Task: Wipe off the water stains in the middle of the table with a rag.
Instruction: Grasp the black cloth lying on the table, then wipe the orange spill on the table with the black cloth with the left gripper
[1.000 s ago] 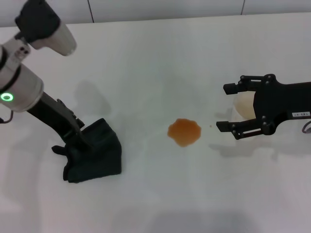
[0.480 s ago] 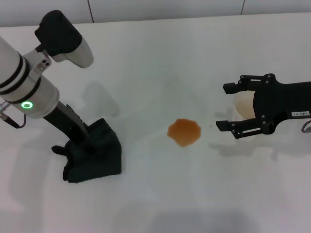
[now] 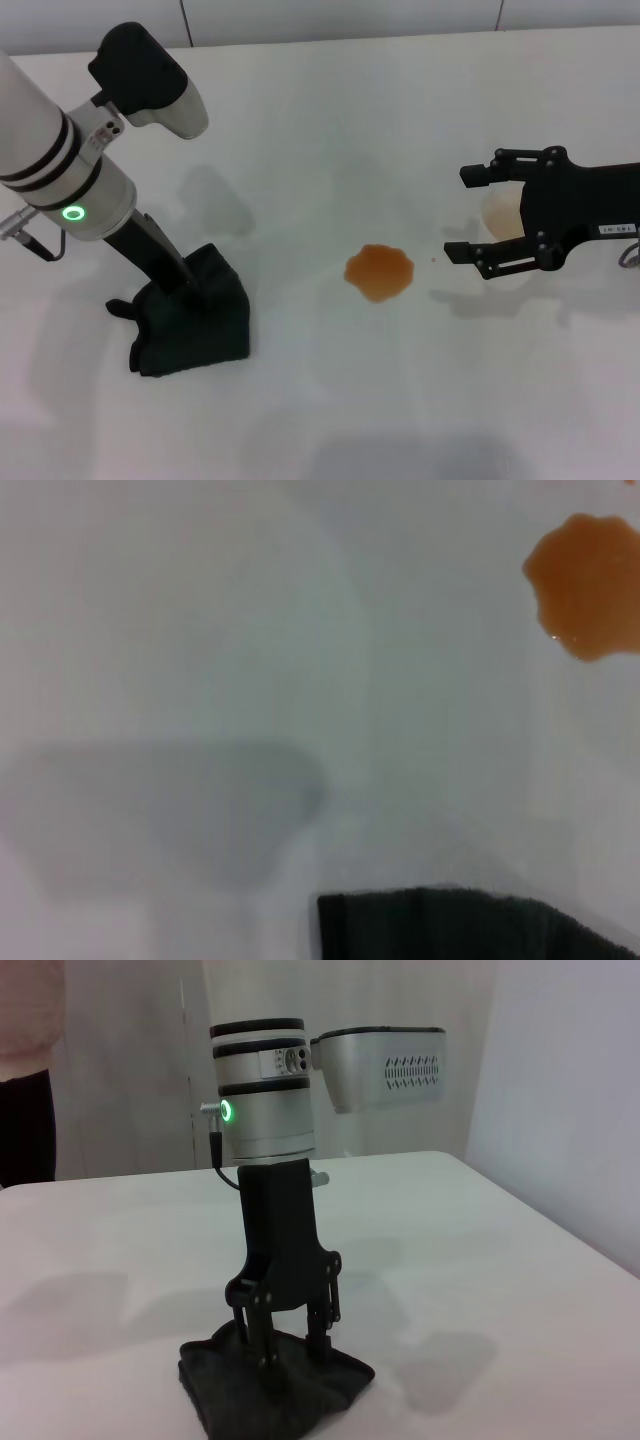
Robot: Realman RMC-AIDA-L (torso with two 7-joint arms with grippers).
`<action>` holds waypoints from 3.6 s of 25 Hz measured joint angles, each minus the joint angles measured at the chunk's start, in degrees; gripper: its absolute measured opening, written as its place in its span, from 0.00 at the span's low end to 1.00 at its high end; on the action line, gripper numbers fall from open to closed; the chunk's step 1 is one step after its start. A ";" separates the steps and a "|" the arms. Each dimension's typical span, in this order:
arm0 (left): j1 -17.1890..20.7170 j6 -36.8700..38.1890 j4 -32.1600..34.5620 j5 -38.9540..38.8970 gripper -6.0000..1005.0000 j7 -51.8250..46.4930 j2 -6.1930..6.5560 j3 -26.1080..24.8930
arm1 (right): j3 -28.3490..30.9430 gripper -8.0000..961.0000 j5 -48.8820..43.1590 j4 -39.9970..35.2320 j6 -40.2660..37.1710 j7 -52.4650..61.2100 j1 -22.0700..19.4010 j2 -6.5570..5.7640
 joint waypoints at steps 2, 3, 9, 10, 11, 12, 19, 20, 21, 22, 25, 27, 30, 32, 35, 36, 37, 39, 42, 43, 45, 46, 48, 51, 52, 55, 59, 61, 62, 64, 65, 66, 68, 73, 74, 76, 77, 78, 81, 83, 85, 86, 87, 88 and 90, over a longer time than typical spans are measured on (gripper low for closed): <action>-0.14 -0.27 -0.09 0.09 0.73 -0.05 0.01 0.02 | 0.07 0.91 0.00 0.00 0.01 0.00 0.02 0.00; -0.15 -0.41 -0.11 0.12 0.68 -0.08 0.02 0.02 | 0.09 0.91 0.00 0.00 0.01 0.00 0.02 0.00; -0.21 -0.93 -0.48 0.26 0.42 -0.57 0.05 1.36 | 0.16 0.91 0.00 0.00 0.01 0.00 0.02 0.00; -0.25 -1.10 -0.58 0.26 0.38 -0.79 0.05 1.91 | 0.17 0.91 0.00 0.00 0.01 0.00 0.02 0.00; -0.25 -1.24 -0.62 0.26 0.35 -0.99 0.06 2.23 | 0.17 0.91 0.00 0.00 0.01 0.00 0.02 0.00; -0.24 -1.35 -0.63 0.26 0.31 -1.17 0.06 2.55 | 0.18 0.91 0.00 0.00 0.01 0.00 0.03 0.00; -0.27 -1.43 -0.66 0.32 0.13 -1.89 0.04 2.84 | 0.34 0.91 0.00 0.00 -0.20 0.00 0.03 0.00; -0.29 -1.43 -0.62 0.34 0.11 -1.93 0.03 2.85 | 0.37 0.91 0.00 0.00 -0.25 0.00 0.02 0.00; -0.29 -1.43 -0.55 0.35 0.09 -1.95 0.03 2.85 | 0.37 0.91 0.00 0.00 -0.25 0.00 0.02 0.00; -0.29 -1.44 -0.41 0.33 0.09 -1.96 0.02 2.85 | 0.39 0.91 0.00 0.00 -0.27 0.00 0.02 0.00; -0.02 -2.31 0.85 -1.11 0.08 -2.02 0.00 2.55 | 0.45 0.91 0.02 0.00 -0.31 0.00 -0.16 0.00; 0.40 -3.42 1.94 -2.78 0.08 -2.09 -0.01 2.45 | 0.51 0.91 0.26 0.00 -0.32 0.00 -0.32 0.00; 1.44 -6.93 3.60 -7.35 0.08 -1.93 -0.02 2.50 | 0.62 0.91 0.43 0.00 -0.39 0.00 -0.40 0.00; 2.20 -10.11 3.89 -10.87 0.08 -1.15 -0.04 2.76 | 0.63 0.91 0.45 0.02 -0.44 0.00 -0.41 0.00; 2.89 -14.95 3.06 -14.60 0.08 -0.36 -0.08 4.21 | 0.63 0.91 0.47 0.44 -0.41 -0.01 -0.42 0.00; 2.93 -16.59 2.63 -15.83 0.08 -0.35 -0.09 5.15 | 0.63 0.91 0.48 0.57 -0.35 -0.03 -0.42 0.00; 2.90 -18.77 2.03 -17.27 0.08 -0.34 -0.10 6.81 | 0.63 0.91 0.49 0.63 -0.30 -0.05 -0.42 0.00; 2.78 -21.25 1.55 -18.74 0.08 -0.38 -0.10 8.42 | 0.62 0.91 0.50 0.67 -0.29 -0.06 -0.42 0.00; 2.65 -25.50 0.77 -21.23 0.08 -0.62 -0.11 11.13 | 0.61 0.91 0.52 0.70 -0.29 -0.08 -0.38 0.00; 2.60 -27.04 0.38 -22.34 0.08 -0.66 -0.13 12.09 | 0.59 0.91 0.52 0.70 -0.29 -0.09 -0.37 0.00; 2.51 -29.60 -0.40 -24.08 0.08 -0.71 -0.18 13.75 | 0.48 0.91 0.53 0.71 -0.22 -0.09 -0.36 0.00; 2.37 -30.93 -0.85 -24.92 0.08 -0.73 -0.18 14.87 | 0.43 0.91 0.53 0.71 -0.20 -0.10 -0.35 0.00; 2.08 -32.93 -1.52 -26.25 0.08 -0.79 -0.20 16.70 | 0.30 0.91 0.53 0.71 -0.16 -0.10 -0.35 0.00; 1.29 -36.75 -3.28 -29.45 0.08 -0.83 -0.26 20.95 | 0.18 0.91 0.53 0.71 -0.14 -0.10 -0.35 0.00; 1.08 -37.48 -3.69 -30.20 0.08 -0.83 -0.28 21.97 | 0.15 0.91 0.53 0.71 -0.12 -0.09 -0.33 0.00; 0.43 -39.33 -4.52 -32.54 0.08 -0.85 -0.33 25.55 | 0.14 0.91 0.53 0.80 -0.10 -0.09 -0.31 -0.01; -0.01 -39.96 -4.78 -34.22 0.08 -0.90 -0.37 27.67 | 0.14 0.91 0.54 1.32 -0.10 -0.09 -0.12 0.00; -0.50 -39.73 -5.22 -35.17 0.08 -0.94 -0.37 28.56 | 0.15 0.91 0.53 1.44 -0.21 -0.09 -0.03 0.00; -0.95 -39.42 -5.55 -35.45 0.08 -1.01 -0.37 29.40 | 0.16 0.91 0.53 1.44 -0.28 -0.09 -0.01 0.00; -1.85 -38.73 -6.13 -35.54 0.08 -1.33 -0.36 30.95 | 0.17 0.91 0.53 1.44 -0.37 -0.09 -0.01 0.00; -2.43 -38.16 -6.44 -35.22 0.08 -1.71 -0.32 31.76 | 0.17 0.91 0.53 1.45 -0.39 -0.09 -0.06 0.00; -2.95 -37.55 -6.72 -34.69 0.08 -2.19 -0.26 32.40 | 0.17 0.91 0.53 1.45 -0.41 -0.09 -0.13 0.00; -3.71 -36.01 -7.03 -33.51 0.08 -2.98 -0.13 32.80 | 0.17 0.91 0.52 1.44 -0.49 -0.09 -0.24 0.00; -4.21 -33.91 -7.15 -31.15 0.08 -3.28 -0.13 32.84 | 0.40 0.91 0.52 1.44 -0.58 -0.09 -0.39 -0.06; -4.22 -33.68 -7.13 -30.75 0.08 -3.30 -0.14 32.84 | 0.47 0.91 0.52 1.43 -0.58 -0.09 -0.40 -0.06; -4.27 -33.33 -7.16 -30.03 0.08 -3.41 -0.18 32.84 | 0.52 0.91 0.51 1.43 -0.60 -0.09 -0.41 -0.08; -4.29 -33.24 -7.20 -29.69 0.08 -3.59 -0.18 32.84 | 0.53 0.91 0.49 1.42 -0.61 -0.09 -0.42 -0.08; -4.32 -33.24 -7.23 -29.32 0.08 -3.82 -0.19 32.84 | 0.55 0.91 0.47 1.41 -0.61 -0.09 -0.42 -0.09; -4.32 -33.41 -7.25 -28.01 0.08 -4.63 -0.19 32.70 | 0.61 0.91 0.43 1.40 -0.62 -0.09 -0.42 -0.09; -4.21 -34.02 -7.21 -27.28 0.08 -5.52 -0.20 32.51 | 0.62 0.91 0.43 1.40 -0.62 -0.09 -0.42 -0.09; -4.00 -35.71 -6.97 -26.21 0.08 -7.64 -0.19 32.29 | 0.63 0.91 0.41 1.40 -0.62 -0.09 -0.42 -0.09; -3.97 -36.45 -6.94 -25.73 0.08 -8.54 -0.19 32.30 | 0.64 0.91 0.41 1.40 -0.62 -0.09 -0.42 -0.09; -3.96 -37.67 -6.85 -25.05 0.08 -10.10 -0.19 32.26 | 0.66 0.91 0.40 1.40 -0.62 -0.09 -0.42 -0.09; -3.96 -38.65 -6.83 -24.27 0.08 -11.56 -0.19 32.23 | 0.70 0.91 0.36 1.40 -0.61 -0.09 -0.42 -0.09; -3.95 -40.39 -6.78 -22.47 0.08 -14.52 -0.19 32.18 | 0.71 0.91 0.32 1.40 -0.61 -0.09 -0.42 -0.09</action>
